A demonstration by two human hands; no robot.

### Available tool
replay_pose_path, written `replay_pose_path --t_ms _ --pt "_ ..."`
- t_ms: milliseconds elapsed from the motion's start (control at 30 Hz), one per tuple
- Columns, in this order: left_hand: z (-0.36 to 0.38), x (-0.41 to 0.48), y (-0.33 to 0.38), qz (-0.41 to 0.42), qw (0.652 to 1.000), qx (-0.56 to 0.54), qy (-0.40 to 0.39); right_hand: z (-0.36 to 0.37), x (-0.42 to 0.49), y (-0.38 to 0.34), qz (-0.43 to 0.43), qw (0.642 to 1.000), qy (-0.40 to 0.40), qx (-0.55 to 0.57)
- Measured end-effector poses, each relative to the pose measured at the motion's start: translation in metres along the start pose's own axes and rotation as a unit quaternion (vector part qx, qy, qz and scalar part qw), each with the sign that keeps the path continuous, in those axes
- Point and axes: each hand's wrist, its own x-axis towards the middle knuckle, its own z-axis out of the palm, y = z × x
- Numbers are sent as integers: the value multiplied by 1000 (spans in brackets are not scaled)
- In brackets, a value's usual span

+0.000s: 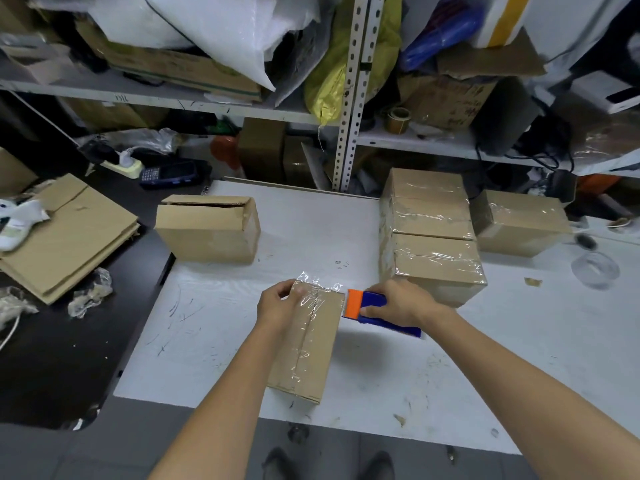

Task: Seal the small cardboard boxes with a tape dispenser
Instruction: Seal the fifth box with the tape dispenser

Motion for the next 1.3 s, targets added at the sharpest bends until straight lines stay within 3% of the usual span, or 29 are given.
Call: replay_pose_path --t_ms 200,400,667,833,967,1100,1300 --pt "-1 1 -3 -6 1000 -17 6 13 -5 -15 13 992 92 -84" --pt "-1 -2 -2 -13 999 -30 7 32 -2 -11 94 992 46 70" --pt "-10 -5 2 -59 996 -66 -21 59 -12 2 113 984 134 10" --pt "-15 -13 -4 -28 995 -39 -83 87 -10 1 95 987 119 -41" --pt "-17 -17 -6 -38 995 -61 -71 112 -11 -8 78 992 82 -63" --pt "-28 -25 -8 -40 992 -100 -63 130 -18 -9 76 996 55 -3" --pt "-44 -44 0 9 990 -131 -57 115 -27 -3 79 997 8 10"
